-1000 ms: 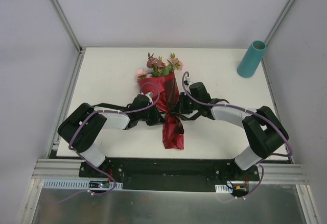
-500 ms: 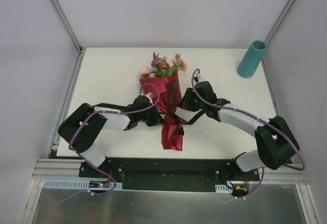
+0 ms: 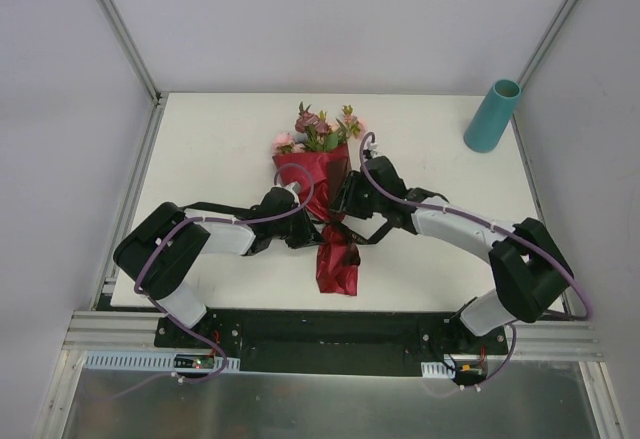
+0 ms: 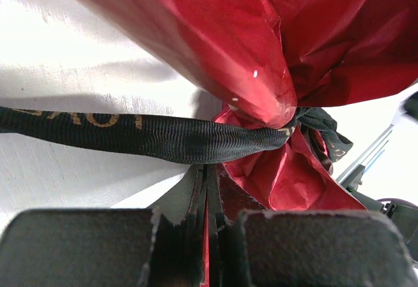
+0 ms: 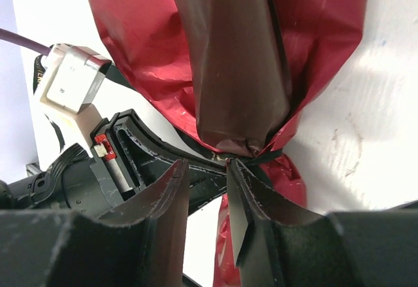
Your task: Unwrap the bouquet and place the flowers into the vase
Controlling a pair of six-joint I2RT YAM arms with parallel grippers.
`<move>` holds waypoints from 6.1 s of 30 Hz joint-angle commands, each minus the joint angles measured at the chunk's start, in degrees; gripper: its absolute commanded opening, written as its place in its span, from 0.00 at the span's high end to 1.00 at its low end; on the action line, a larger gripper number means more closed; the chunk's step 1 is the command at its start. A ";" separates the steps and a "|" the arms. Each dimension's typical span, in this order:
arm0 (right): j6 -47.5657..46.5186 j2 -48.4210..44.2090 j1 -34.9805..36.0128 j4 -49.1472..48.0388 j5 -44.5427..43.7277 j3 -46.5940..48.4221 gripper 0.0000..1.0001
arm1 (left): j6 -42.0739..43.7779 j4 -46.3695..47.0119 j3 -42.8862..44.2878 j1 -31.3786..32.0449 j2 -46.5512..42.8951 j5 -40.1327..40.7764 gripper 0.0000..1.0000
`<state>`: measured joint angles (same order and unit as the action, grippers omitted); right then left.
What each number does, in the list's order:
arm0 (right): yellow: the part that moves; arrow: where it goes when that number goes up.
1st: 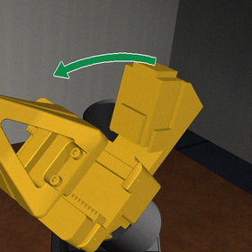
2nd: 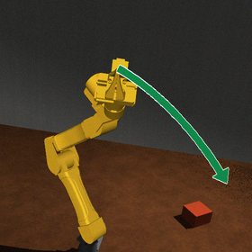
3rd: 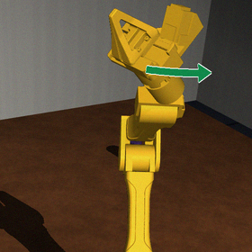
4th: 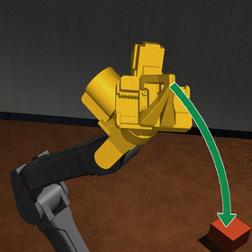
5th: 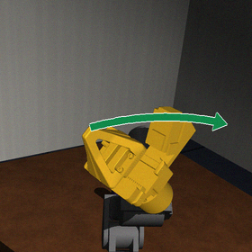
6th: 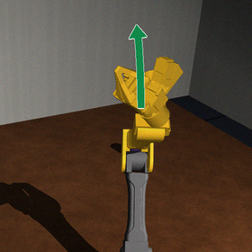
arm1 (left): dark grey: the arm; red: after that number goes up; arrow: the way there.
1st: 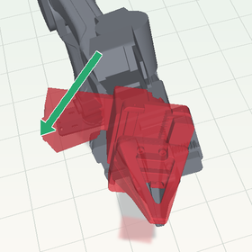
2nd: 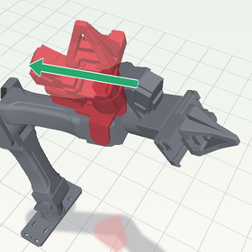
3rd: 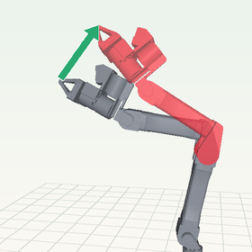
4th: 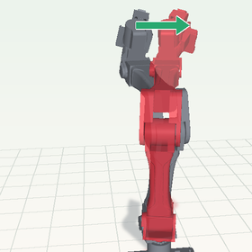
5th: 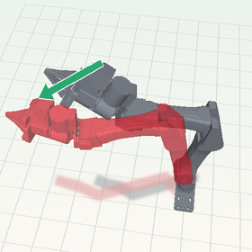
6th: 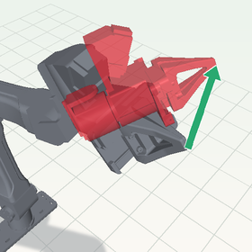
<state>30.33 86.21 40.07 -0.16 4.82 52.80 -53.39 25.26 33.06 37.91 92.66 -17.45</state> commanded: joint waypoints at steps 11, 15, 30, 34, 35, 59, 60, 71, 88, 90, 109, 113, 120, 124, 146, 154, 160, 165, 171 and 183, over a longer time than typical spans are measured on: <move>18.96 5.54 4.83 -8.71 -12.01 -7.27 0.64 | 0.56 -1.26 -0.01 0.76 -1.43 1.54 1.00; 24.86 6.25 7.12 -7.05 -17.81 -7.62 0.61 | 0.39 -1.17 0.16 0.94 -1.43 1.46 1.00; 34.90 6.34 8.62 -16.86 -22.40 -12.44 0.76 | -0.14 1.55 -2.03 1.38 -3.18 2.95 1.00; 29.46 4.93 8.35 -23.63 -20.82 -13.86 0.86 | 0.56 0.50 -2.12 1.38 -3.89 3.04 1.00; 28.31 4.75 8.35 -24.61 -20.47 -14.12 0.90 | 0.39 0.50 -2.21 1.38 -3.98 3.21 1.00; -10.50 -0.08 7.74 -22.70 -2.75 -10.27 0.76 | 0.47 0.85 -3.44 1.46 -4.07 3.21 1.00; -13.94 0.01 7.74 -19.82 -1.49 -8.95 0.75 | 0.48 0.76 -3.53 1.46 -4.16 3.21 1.00; -42.27 0.97 4.41 -9.07 10.54 -2.79 0.75 | 0.30 0.41 -3.97 1.46 -5.74 3.39 1.00; -60.73 5.72 0.18 -4.93 26.04 -0.06 0.75 | -1.72 -1.08 -1.59 1.46 -4.95 0.58 1.00; -61.87 6.24 0.53 -5.02 24.63 0.20 0.76 | -1.72 -1.09 -1.59 1.46 -5.12 0.49 1.00; -66.71 11.08 4.84 -10.02 12.32 -0.50 0.85 | -3.04 0.14 -2.30 1.46 -5.56 0.40 1.00; -66.54 10.20 5.10 -11.26 10.39 -1.47 1.00 | -3.30 0.41 -2.65 1.46 -5.83 0.75 1.00; -50.48 9.24 5.01 -6.43 8.53 2.75 1.00 | -2.51 -1.26 -2.74 1.38 -5.21 2.42 1.00; -42.82 8.71 5.01 -6.96 11.52 2.40 1.00 | -2.25 -1.61 -3.00 1.46 -4.77 3.21 1.00; -19.43 8.63 -0.44 4.65 21.49 6.80 1.00 | -1.28 -3.02 -3.18 1.46 -4.42 5.41 1.00; -19.43 3.35 -0.35 -2.64 10.74 3.19 1.00 | -1.28 -3.02 -2.91 1.46 -3.89 5.15 1.00; -17.41 -1.66 0.18 -7.30 8.99 1.52 1.00 | -1.37 -3.02 -2.65 1.46 -3.63 5.06 1.00; -18.28 -2.63 0.09 -8.18 4.59 0.03 1.00 | -1.54 -2.93 -2.56 1.46 -3.10 5.06 1.00; -8.99 -0.78 1.93 -4.23 4.34 1.35 0.92 | -2.16 -1.27 -3.09 1.38 -3.36 4.36 1.00; 20.11 -2.19 8.09 -7.31 -15.88 -6.47 0.74 | -2.60 0.32 -3.88 1.46 -4.42 4.01 1.00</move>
<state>39.09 85.54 47.40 -5.37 -2.13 48.01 -56.16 23.83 29.82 39.03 88.75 -14.31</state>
